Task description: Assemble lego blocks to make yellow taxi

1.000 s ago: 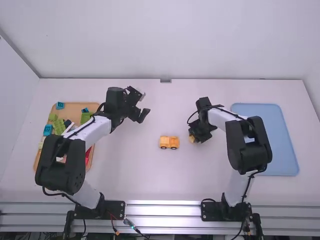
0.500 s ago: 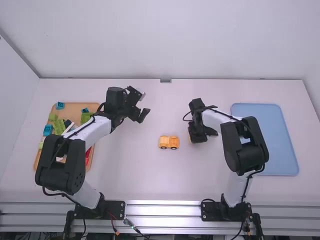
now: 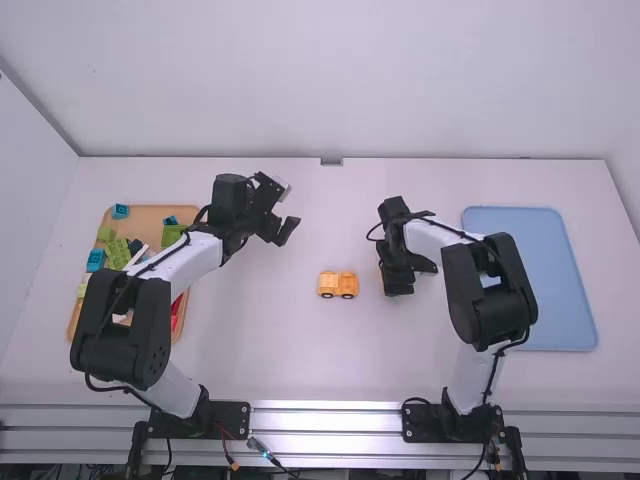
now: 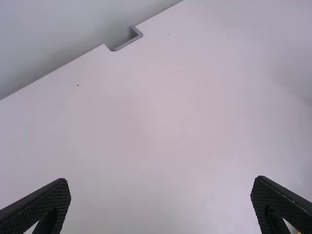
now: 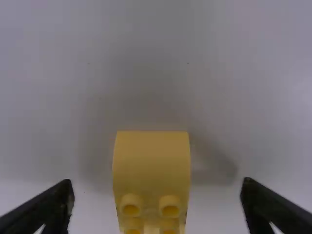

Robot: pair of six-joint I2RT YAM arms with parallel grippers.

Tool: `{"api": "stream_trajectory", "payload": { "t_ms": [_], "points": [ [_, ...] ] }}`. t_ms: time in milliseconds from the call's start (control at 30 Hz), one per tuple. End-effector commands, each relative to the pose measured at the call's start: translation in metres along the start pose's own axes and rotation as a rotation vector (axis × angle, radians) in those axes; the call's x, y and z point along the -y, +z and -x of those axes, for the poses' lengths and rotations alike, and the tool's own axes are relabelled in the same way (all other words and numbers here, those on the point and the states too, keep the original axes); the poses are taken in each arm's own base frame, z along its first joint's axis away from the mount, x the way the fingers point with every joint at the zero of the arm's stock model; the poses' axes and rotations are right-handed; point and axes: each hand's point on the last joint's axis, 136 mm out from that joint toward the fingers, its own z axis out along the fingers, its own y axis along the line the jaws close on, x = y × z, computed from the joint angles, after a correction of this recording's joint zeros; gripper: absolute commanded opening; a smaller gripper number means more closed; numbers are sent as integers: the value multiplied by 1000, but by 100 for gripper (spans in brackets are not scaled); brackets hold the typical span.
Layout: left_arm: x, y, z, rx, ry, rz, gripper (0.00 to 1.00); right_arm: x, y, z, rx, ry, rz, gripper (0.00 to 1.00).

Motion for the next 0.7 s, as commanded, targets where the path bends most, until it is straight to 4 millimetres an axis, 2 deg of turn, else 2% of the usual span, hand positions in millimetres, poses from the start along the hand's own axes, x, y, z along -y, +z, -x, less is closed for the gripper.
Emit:
{"api": "stream_trajectory", "payload": {
  "t_ms": [0,133,300,533,667],
  "points": [
    [-3,-5,3,9,1,12,99,1,3,4,14,0,-11,98],
    [0,-4,3,9,5,7,99,2,3,1,-13,-9,-15,99],
    [-2,-5,3,9,2,11,99,-11,-7,-3,-93,-74,9,100],
    [-2,-5,3,9,2,11,99,-22,-37,-3,-172,-161,0,98],
    [0,-4,3,10,5,7,99,-34,-67,-7,-248,-382,35,99]
  ]
}}
